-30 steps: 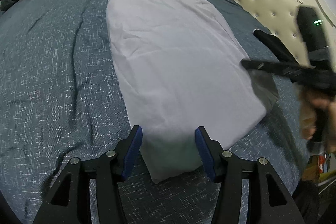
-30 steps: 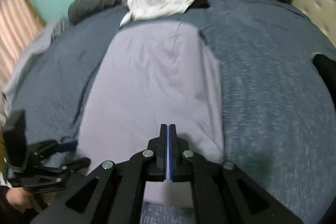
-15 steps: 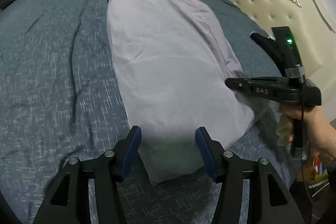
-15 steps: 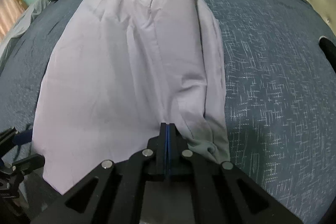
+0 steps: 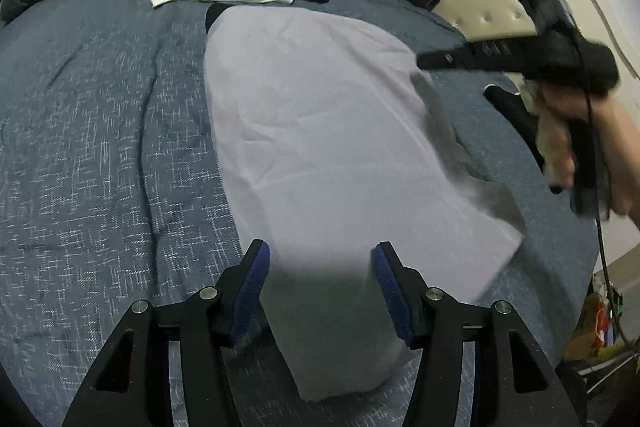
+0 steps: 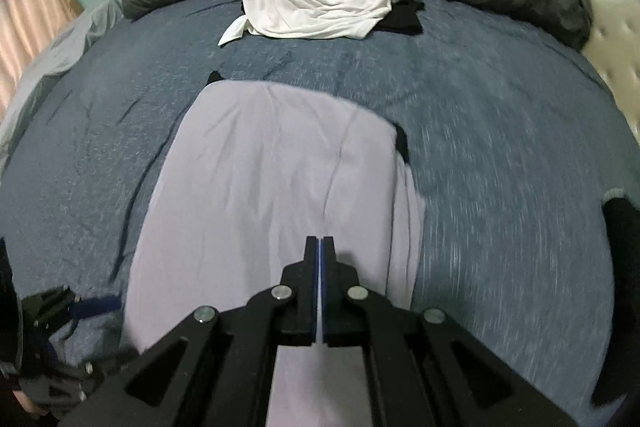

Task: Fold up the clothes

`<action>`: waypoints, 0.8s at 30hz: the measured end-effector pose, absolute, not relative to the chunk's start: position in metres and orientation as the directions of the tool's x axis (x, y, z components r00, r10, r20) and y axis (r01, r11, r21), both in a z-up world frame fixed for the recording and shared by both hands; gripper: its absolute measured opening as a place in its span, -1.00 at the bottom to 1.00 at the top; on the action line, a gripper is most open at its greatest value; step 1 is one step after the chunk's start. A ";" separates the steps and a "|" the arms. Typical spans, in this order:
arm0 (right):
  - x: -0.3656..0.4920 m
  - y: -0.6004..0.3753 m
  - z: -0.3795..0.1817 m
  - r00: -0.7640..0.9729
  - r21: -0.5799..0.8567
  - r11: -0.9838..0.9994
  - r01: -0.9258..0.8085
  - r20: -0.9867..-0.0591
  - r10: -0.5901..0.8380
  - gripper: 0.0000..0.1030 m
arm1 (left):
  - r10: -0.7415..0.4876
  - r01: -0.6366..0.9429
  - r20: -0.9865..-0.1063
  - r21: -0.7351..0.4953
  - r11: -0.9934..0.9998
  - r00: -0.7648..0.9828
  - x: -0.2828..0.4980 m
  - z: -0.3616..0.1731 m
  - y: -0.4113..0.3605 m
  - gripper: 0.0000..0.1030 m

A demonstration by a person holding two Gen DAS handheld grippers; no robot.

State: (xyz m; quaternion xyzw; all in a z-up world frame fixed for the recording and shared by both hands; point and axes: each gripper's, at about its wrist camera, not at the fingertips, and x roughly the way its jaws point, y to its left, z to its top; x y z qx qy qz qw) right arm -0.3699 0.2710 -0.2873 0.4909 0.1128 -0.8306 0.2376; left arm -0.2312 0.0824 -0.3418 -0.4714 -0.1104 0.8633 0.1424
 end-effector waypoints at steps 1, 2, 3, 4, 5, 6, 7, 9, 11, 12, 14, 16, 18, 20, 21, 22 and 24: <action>-0.376 0.267 -0.288 -0.405 0.046 -0.861 0.507 -0.869 -0.284 -1.00 | 0.349 -0.143 -0.784 -0.323 -0.935 -0.513 -0.232 -0.343 0.083 0.14; -0.384 0.264 -0.292 -0.404 0.033 -0.860 0.509 -0.873 -0.273 -1.00 | 0.349 -0.145 -0.786 -0.321 -0.936 -0.511 -0.232 -0.344 0.083 0.14; -0.394 0.260 -0.297 -0.404 0.017 -0.859 0.512 -0.878 -0.258 -1.00 | 0.348 -0.146 -0.787 -0.320 -0.936 -0.509 -0.233 -0.345 0.083 0.15; -0.401 0.256 -0.300 -0.404 -0.001 -0.857 0.515 -0.882 -0.242 -1.00 | 0.348 -0.147 -0.789 -0.318 -0.937 -0.507 -0.233 -0.346 0.083 0.15; -0.412 0.251 -0.307 -0.404 -0.031 -0.855 0.518 -0.890 -0.213 -1.00 | 0.347 -0.149 -0.790 -0.316 -0.937 -0.505 -0.234 -0.347 0.083 0.15; -0.419 0.249 -0.313 -0.400 -0.052 -0.855 0.516 -0.897 -0.187 -1.00 | 0.346 -0.150 -0.792 -0.315 -0.937 -0.503 -0.234 -0.348 0.083 0.15; -0.424 0.249 -0.321 -0.390 -0.062 -0.859 0.508 -0.906 -0.165 -1.00 | 0.346 -0.152 -0.794 -0.313 -0.938 -0.501 -0.235 -0.349 0.083 0.15; -0.432 0.253 -0.340 -0.365 -0.065 -0.870 0.488 -0.921 -0.136 -1.00 | 0.345 -0.154 -0.797 -0.310 -0.938 -0.497 -0.236 -0.351 0.083 0.16; -0.437 0.257 -0.356 -0.343 -0.058 -0.876 0.479 -0.931 -0.126 -1.00 | 0.343 -0.157 -0.800 -0.306 -0.939 -0.492 -0.237 -0.353 0.083 0.16; -0.438 0.258 -0.363 -0.337 -0.056 -0.876 0.479 -0.933 -0.125 -1.00 | 0.343 -0.159 -0.801 -0.305 -0.939 -0.490 -0.238 -0.354 0.083 0.16; -0.440 0.259 -0.375 -0.329 -0.052 -0.875 0.481 -0.936 -0.125 -1.00 | 0.342 -0.158 -0.803 -0.305 -0.939 -0.488 -0.238 -0.355 0.083 0.16; -0.441 0.262 -0.380 -0.327 -0.039 -0.876 0.481 -0.935 -0.138 -1.00 | 0.342 -0.155 -0.803 -0.306 -0.939 -0.487 -0.238 -0.355 0.083 0.16; -0.442 0.264 -0.380 -0.323 -0.028 -0.874 0.484 -0.935 -0.149 -1.00 | 0.342 -0.153 -0.804 -0.307 -0.939 -0.486 -0.239 -0.355 0.083 0.16; -0.441 0.265 -0.378 -0.321 -0.030 -0.873 0.487 -0.935 -0.147 -1.00 | 0.343 -0.150 -0.804 -0.310 -0.939 -0.485 -0.239 -0.355 0.082 0.16; -0.439 0.264 -0.375 -0.325 -0.041 -0.870 0.491 -0.936 -0.139 -1.00 | 0.344 -0.149 -0.804 -0.312 -0.938 -0.485 -0.239 -0.355 0.082 0.16; -0.438 0.262 -0.368 -0.338 -0.048 -0.868 0.493 -0.931 -0.141 -1.00 | 0.344 -0.148 -0.804 -0.313 -0.938 -0.484 -0.239 -0.356 0.081 0.16; -0.436 0.260 -0.352 -0.370 -0.057 -0.866 0.497 -0.917 -0.152 -1.00 | 0.344 -0.146 -0.804 -0.314 -0.938 -0.484 -0.240 -0.356 0.081 0.16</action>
